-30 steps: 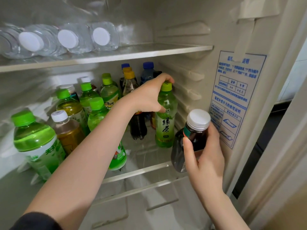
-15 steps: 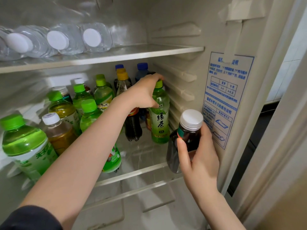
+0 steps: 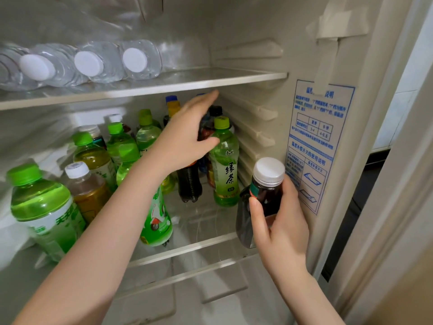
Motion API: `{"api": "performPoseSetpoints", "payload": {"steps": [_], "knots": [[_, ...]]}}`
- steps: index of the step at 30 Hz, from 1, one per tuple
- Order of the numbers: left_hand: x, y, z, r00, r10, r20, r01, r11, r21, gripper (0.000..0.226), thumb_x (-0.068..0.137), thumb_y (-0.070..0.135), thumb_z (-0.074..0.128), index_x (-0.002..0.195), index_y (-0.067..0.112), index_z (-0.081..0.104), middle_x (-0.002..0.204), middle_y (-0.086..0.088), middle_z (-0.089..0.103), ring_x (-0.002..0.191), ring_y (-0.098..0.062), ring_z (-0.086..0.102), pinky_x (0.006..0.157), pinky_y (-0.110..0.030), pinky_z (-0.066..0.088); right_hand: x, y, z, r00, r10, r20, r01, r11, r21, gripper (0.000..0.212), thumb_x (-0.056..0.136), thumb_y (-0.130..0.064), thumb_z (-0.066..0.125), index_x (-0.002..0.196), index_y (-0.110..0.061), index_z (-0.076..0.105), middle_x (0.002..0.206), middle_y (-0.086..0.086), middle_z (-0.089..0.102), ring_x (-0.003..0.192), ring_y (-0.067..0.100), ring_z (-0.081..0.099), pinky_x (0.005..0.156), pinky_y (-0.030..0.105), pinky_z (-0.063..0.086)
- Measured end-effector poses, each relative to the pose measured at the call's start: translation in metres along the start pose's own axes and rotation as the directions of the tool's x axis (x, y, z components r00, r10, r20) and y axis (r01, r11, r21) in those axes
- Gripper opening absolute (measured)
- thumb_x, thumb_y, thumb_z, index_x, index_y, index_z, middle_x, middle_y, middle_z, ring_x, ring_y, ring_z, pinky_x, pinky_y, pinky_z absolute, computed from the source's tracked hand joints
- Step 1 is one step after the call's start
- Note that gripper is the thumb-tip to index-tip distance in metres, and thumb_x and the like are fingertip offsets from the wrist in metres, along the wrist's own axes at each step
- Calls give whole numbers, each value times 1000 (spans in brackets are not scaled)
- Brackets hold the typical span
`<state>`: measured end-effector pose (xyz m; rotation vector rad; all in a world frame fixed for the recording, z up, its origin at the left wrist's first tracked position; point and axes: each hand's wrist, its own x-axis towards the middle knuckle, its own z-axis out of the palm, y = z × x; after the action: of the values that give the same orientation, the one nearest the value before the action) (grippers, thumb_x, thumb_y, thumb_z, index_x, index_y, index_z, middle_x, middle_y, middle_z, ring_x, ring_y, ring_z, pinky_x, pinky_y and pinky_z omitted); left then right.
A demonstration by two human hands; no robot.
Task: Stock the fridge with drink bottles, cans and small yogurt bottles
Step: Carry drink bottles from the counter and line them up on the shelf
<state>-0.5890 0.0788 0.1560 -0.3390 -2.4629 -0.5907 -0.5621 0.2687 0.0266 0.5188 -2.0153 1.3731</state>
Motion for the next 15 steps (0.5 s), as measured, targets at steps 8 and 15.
{"api": "performPoseSetpoints", "payload": {"steps": [8,15], "knots": [[-102,-12,-24,800,48,-598,-67,998,-10,32,88,14,57,119,18,57,122,30,46,120,-23,52,100,-48,46,12,-16,14,990,-27,136,24,999,22,51,83,-41,55,130,-43,34,111,-25,52,88,6,58,73,22,45],[-143,-47,9,775,-399,-490,242,904,-353,63,87,26,61,140,38,27,150,7,30,140,-9,30,115,-39,29,24,-36,66,962,-76,264,62,996,64,52,87,-33,61,135,-26,42,123,-10,59,109,11,57,84,25,44]]}}
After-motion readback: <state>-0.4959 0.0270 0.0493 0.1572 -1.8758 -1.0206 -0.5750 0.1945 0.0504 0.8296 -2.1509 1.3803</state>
